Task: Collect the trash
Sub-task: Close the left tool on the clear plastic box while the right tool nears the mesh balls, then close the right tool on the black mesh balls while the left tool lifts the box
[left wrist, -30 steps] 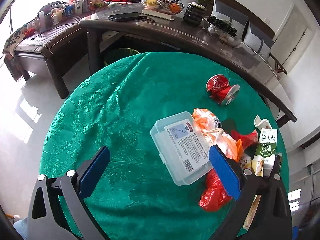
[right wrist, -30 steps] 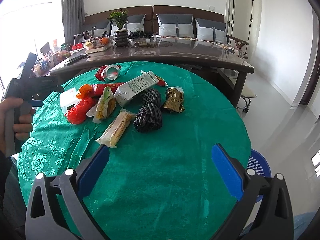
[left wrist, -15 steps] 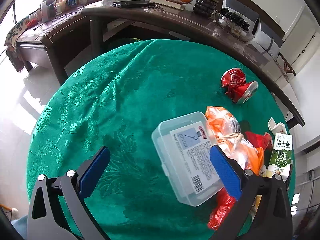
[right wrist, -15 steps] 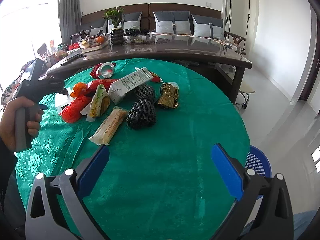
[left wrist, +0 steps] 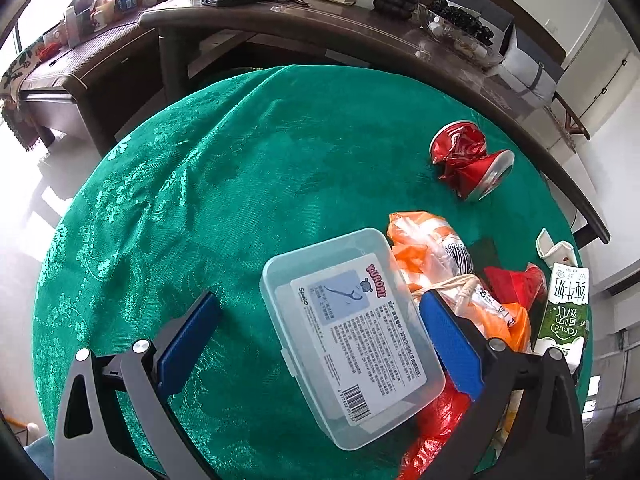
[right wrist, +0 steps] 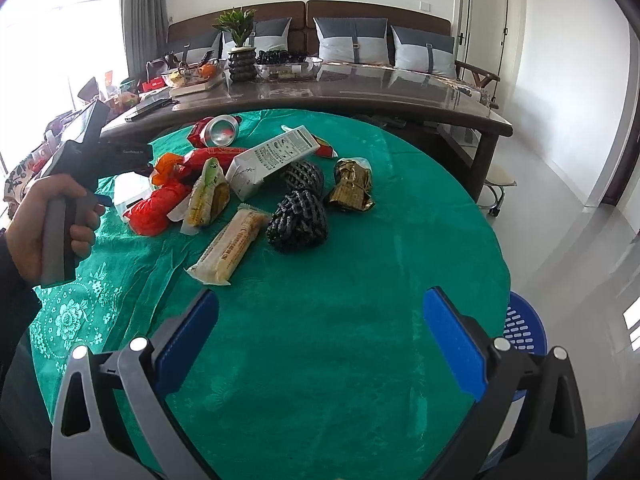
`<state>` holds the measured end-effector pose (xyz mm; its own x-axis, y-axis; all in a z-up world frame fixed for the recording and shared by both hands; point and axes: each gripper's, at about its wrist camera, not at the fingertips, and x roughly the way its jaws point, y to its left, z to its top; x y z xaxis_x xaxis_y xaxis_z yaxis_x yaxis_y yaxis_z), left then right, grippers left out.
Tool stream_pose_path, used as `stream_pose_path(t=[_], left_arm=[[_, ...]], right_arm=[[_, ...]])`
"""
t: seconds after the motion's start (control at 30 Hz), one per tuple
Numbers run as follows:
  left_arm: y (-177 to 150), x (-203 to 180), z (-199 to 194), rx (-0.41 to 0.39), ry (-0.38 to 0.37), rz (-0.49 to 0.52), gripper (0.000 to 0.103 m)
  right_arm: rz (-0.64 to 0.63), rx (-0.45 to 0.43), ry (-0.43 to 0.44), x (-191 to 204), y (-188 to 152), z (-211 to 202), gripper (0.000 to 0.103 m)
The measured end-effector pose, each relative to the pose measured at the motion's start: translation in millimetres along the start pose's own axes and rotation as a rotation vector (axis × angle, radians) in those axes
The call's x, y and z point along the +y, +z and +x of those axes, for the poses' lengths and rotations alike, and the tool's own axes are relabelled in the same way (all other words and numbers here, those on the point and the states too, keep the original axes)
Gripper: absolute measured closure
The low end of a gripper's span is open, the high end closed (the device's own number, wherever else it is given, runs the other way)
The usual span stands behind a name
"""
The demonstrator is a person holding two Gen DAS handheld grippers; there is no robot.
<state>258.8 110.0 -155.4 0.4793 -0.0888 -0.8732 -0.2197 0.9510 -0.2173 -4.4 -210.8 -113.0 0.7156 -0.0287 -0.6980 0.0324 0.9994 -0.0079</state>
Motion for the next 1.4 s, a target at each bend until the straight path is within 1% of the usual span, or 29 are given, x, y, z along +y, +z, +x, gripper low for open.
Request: stream_pose_path(t=[0.1,0.17,0.2,0.23,0.27,0.33,0.37,0.43,0.47,0.5,0.6,0.63,0.7,0.77,0.8,0.83,0.9,1.0,1.03,1.07,1.1,1.17,1.23,1.27,1.33,1.37,1.4], left_arm=[[-5.4,3.2,-4.5,0.019,0.006,0.012,0.004],[-13.8,7.0,-10.1,0.013,-0.016,0.048,0.010],[-18.1,8.0,-13.9,0.009,-0.041,0.083,0.020],[-21.7,8.5,-17.0,0.013,-0.056,0.117,0.034],[-24.4,9.2,-19.8,0.022,-0.079,0.146,0.038],[-30.0,13.1,-24.3,0.040,-0.095,0.196,0.038],[-32.7,15.7,-26.1,0.048,-0.112,0.216,0.038],[-39.5,18.9,-31.8,0.071,-0.159,0.256,0.038],[-44.9,19.7,-37.4,0.084,-0.192,0.279,0.038],[-52.1,18.5,-44.0,0.094,-0.219,0.311,0.038],[-77.3,11.9,-64.6,0.097,-0.259,0.406,0.038],[-86.2,8.8,-68.4,0.098,-0.269,0.425,0.038],[-100.6,4.2,-69.1,0.109,-0.278,0.443,0.037],[-112.0,0.1,-66.2,0.108,-0.270,0.455,0.037],[-115.6,-0.1,-64.7,0.098,-0.258,0.459,0.031],[-118.2,0.4,-63.1,0.086,-0.244,0.457,0.018],[-122.4,1.7,-61.0,0.047,-0.209,0.435,0.008],[-124.4,0.8,-57.1,0.016,-0.196,0.435,0.005],[-123.4,-0.5,-55.0,0.006,-0.181,0.440,0.005],[-123.0,-2.7,-52.8,-0.002,-0.163,0.449,0.005],[-125.0,-7.0,-50.8,-0.012,-0.139,0.466,0.005],[-130.4,-14.3,-47.9,-0.028,-0.081,0.510,0.005],[-136.2,-20.5,-47.0,-0.042,-0.035,0.552,0.005],[-136.5,-18.9,-47.3,-0.041,-0.032,0.549,0.005],[-135.9,-16.4,-48.0,-0.013,-0.040,0.542,0.005],[-135.3,-14.3,-51.0,0.002,-0.031,0.550,0.005],[-134.3,-14.0,-53.2,0.010,-0.018,0.552,0.005]], right_arm=[[-0.003,0.003,-0.003,-4.1,0.1,1.1,0.005],[0.021,0.013,0.004,-12.7,0.9,4.1,0.005],[0.038,0.020,0.008,-17.8,1.3,6.8,0.005],[0.056,0.029,0.016,-23.0,3.0,10.9,0.005],[0.073,0.039,0.041,-27.7,6.9,17.4,0.005],[0.079,0.061,0.098,-29.0,16.4,29.6,0.005],[0.077,0.082,0.152,-27.7,25.1,40.3,0.005],[0.064,0.114,0.212,-23.3,42.2,58.9,0.010],[0.052,0.133,0.223,-20.6,52.5,71.2,0.020],[0.040,0.149,0.224,-17.3,60.9,81.4,0.027],[0.024,0.190,0.259,-8.6,76.4,103.7,0.029],[0.018,0.206,0.268,-5.6,78.6,110.5,0.032],[-0.002,0.258,0.268,-0.3,77.4,124.7,0.057],[-0.009,0.264,0.274,-1.1,73.8,121.2,0.061],[-0.021,0.263,0.282,-2.3,71.4,112.9,0.063],[-0.027,0.268,0.304,-4.5,67.2,102.6,0.064],[-0.036,0.288,0.329,-11.3,55.8,84.4,0.064],[-0.080,0.321,0.294,-17.7,40.8,68.8,0.064],[-0.092,0.332,0.282,-18.1,36.4,66.8,0.061],[-0.098,0.338,0.267,-17.9,33.2,65.7,0.056],[-0.099,0.340,0.258,-17.9,32.5,65.9,0.046],[-0.102,0.338,0.243,-18.3,32.6,68.1,0.037],[-0.096,0.334,0.235,-22.9,34.9,70.3,0.036],[-0.086,0.330,0.237,-23.9,37.7,70.5,0.034],[-0.082,0.316,0.238,-26.9,42.2,67.6,0.026],[-0.093,0.311,0.222,-26.1,45.5,66.8,0.022],[-0.105,0.309,0.217,-24.9,48.6,66.6,0.022]])
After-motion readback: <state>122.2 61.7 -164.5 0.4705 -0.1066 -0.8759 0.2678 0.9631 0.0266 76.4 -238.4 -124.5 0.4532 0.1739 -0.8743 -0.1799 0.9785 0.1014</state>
